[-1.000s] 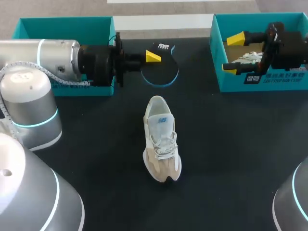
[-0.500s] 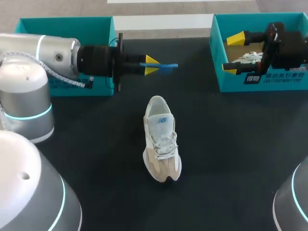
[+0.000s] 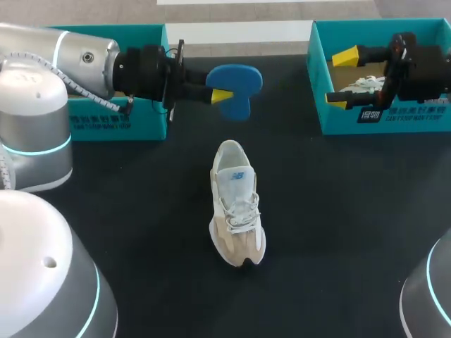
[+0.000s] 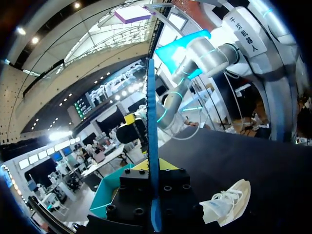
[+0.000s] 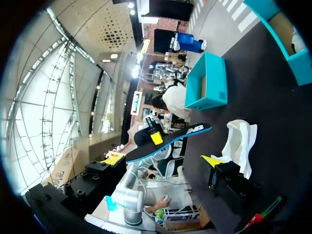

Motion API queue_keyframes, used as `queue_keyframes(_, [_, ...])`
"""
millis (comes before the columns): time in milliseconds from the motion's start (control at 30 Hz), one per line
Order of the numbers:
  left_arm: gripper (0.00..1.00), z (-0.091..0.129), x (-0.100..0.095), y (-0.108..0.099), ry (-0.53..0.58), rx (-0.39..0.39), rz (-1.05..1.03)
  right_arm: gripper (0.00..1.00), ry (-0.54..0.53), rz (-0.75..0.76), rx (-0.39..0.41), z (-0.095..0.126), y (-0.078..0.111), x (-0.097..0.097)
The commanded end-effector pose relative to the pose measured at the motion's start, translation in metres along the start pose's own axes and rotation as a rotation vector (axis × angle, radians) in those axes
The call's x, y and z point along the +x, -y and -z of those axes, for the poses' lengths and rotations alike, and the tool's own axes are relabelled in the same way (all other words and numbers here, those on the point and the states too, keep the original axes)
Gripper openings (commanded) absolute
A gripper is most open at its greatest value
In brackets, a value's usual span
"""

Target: Take the shoe out of the shoebox, open the shoe tongue, remove and reinsert the insole, then place the shoe into the shoebox

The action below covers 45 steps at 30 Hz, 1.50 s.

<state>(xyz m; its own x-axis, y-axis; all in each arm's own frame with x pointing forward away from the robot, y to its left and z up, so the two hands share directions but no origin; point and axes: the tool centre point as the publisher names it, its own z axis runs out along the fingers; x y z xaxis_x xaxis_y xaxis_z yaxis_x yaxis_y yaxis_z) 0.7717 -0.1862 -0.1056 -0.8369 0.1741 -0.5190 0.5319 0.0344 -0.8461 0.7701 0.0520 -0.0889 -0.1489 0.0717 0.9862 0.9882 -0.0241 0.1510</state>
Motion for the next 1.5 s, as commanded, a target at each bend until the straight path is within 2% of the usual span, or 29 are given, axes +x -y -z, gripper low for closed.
queue_keyframes(33, [0.00,-0.003,-0.003,-0.007,0.001,-0.016,0.201,1.00,0.000,0.000,-0.001,-0.001,0.000,-0.001])
queue_keyframes(167, [0.00,-0.006,-0.001,-0.012,-0.015,0.012,0.476,1.00,0.000,0.000,-0.001,-0.001,0.000,-0.001])
queue_keyframes(200, [0.00,-0.007,-0.001,-0.014,-0.014,-0.008,0.581,1.00,0.000,0.000,-0.001,-0.001,0.000,-0.001])
queue_keyframes(333, [0.00,-0.007,0.004,-0.015,-0.018,0.034,0.819,1.00,0.000,0.000,-0.001,-0.001,0.000,-0.001])
queue_keyframes(467, [0.00,-0.007,0.012,-0.011,-0.067,0.010,1.036,1.00,0.000,0.000,-0.001,-0.001,0.000,-0.001])
queue_keyframes(667, [0.00,-0.009,0.013,-0.008,-0.045,0.003,1.156,1.00,0.000,0.000,-0.001,-0.001,0.000,-0.001])
queue_keyframes(1267, [0.00,-0.009,0.012,-0.008,-0.047,0.004,1.156,1.00,0.000,0.000,-0.001,-0.001,0.000,-0.001])
queue_keyframes(1333, [0.00,-0.012,0.013,-0.013,-0.100,0.092,1.276,1.00,0.000,0.000,-0.001,-0.001,0.000,-0.001])
queue_keyframes(1500, [0.00,-0.015,0.014,-0.022,-0.115,0.198,1.486,1.00,0.000,0.000,-0.001,-0.001,0.000,-0.001])
